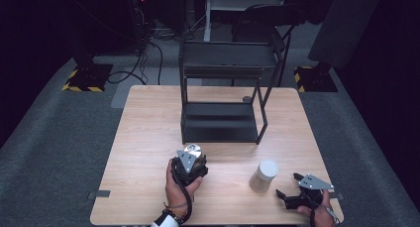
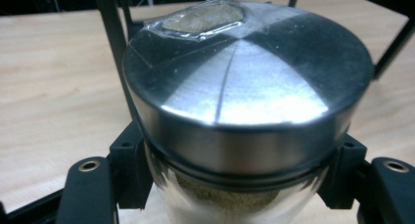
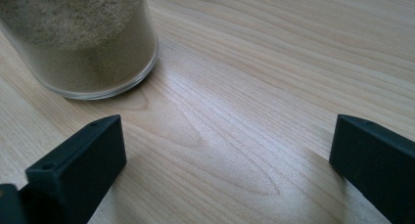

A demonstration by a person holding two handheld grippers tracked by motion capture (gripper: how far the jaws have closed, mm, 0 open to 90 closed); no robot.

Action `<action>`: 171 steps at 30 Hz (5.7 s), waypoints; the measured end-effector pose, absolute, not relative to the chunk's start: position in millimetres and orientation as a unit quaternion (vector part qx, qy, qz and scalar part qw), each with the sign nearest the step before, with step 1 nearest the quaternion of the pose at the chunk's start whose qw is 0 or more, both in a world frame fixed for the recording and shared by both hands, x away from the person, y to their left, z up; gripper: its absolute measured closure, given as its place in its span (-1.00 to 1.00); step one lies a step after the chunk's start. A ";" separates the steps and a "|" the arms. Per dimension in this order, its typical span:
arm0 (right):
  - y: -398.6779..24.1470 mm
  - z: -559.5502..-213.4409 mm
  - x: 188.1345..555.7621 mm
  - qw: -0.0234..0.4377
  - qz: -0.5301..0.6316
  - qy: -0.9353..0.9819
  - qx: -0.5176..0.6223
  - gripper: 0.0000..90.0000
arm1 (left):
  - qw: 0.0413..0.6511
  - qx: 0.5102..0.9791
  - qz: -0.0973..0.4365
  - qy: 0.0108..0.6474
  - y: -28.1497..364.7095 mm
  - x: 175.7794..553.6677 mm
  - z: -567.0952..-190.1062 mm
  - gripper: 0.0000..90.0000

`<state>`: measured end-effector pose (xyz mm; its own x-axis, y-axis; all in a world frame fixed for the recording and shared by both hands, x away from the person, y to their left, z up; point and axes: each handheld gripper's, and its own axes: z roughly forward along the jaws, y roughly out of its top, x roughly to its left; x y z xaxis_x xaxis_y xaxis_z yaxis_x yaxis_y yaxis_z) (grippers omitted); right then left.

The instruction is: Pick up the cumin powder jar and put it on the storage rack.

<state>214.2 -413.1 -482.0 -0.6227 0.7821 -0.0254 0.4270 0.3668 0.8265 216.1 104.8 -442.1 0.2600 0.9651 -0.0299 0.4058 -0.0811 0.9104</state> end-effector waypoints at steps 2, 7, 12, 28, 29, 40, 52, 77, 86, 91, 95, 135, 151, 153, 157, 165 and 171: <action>-413.2 -481.9 214.3 0.213 0.416 0.799 0.379 -1.00 | 0.438 0.661 0.323 0.517 103.9 218.3 -436.2 -0.32; -413.1 -482.0 214.2 0.213 0.416 0.799 0.379 -1.00 | 0.442 0.656 0.330 0.515 100.6 223.6 -419.7 -0.32; -413.0 -482.0 214.1 0.213 0.416 0.799 0.379 -1.00 | 0.453 0.648 0.338 0.511 99.2 231.6 -398.0 -0.32; -413.3 -481.7 214.6 0.211 0.416 0.799 0.380 -1.00 | 0.465 0.637 0.360 0.498 100.1 268.3 -318.1 -0.32; -413.3 -481.7 214.7 0.211 0.416 0.799 0.380 -1.00 | 0.466 0.636 0.361 0.498 100.0 269.8 -315.3 -0.32; -413.6 -481.4 215.2 0.209 0.416 0.799 0.381 -1.00 | 0.481 0.625 0.354 0.502 103.7 289.7 -275.8 -0.32; -413.4 -481.5 215.1 0.210 0.416 0.798 0.382 -1.00 | 0.486 0.625 0.359 0.494 103.8 305.2 -242.3 -0.32; -412.8 -481.5 214.8 0.211 0.415 0.797 0.385 -1.00 | 0.476 0.630 0.376 0.484 87.3 348.9 -185.3 -0.32; -412.9 -481.4 214.8 0.211 0.415 0.797 0.385 -1.00 | 0.468 0.631 0.380 0.488 83.4 372.4 -171.7 -0.32; -412.8 -481.5 214.8 0.211 0.415 0.797 0.385 -1.00 | 0.458 0.632 0.388 0.490 77.3 387.7 -168.2 -0.32; -412.8 -481.5 214.7 0.211 0.415 0.796 0.385 -1.00 | 0.451 0.632 0.391 0.494 72.0 398.6 -168.9 -0.32; -412.4 -481.5 213.8 0.213 0.415 0.796 0.386 -1.00 | 0.473 0.606 0.428 0.476 75.3 391.6 -171.6 -0.84; -412.3 -481.6 213.5 0.214 0.415 0.796 0.386 -1.00 | 0.478 0.621 0.442 0.437 96.4 315.9 -205.2 -1.00; -412.5 -481.6 213.7 0.213 0.415 0.796 0.386 -1.00 | 0.480 0.621 0.444 0.433 96.9 309.1 -211.5 -1.00; -412.8 -481.5 214.0 0.212 0.415 0.796 0.385 -1.00 | 0.485 0.616 0.445 0.432 97.5 299.6 -221.4 -1.00; -413.1 -481.7 214.0 0.212 0.416 0.797 0.384 -1.00 | 0.486 0.620 0.440 0.431 96.3 286.2 -241.5 -1.00; -412.9 -481.7 213.8 0.212 0.416 0.797 0.383 -1.00 | 0.477 0.629 0.439 0.428 96.0 276.8 -258.9 -0.99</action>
<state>213.8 -412.9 -481.7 -0.6158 0.7877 -0.0195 0.4349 0.3604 0.8252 276.8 96.0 -258.9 0.2474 0.9582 0.1435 0.1195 -0.1771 0.9769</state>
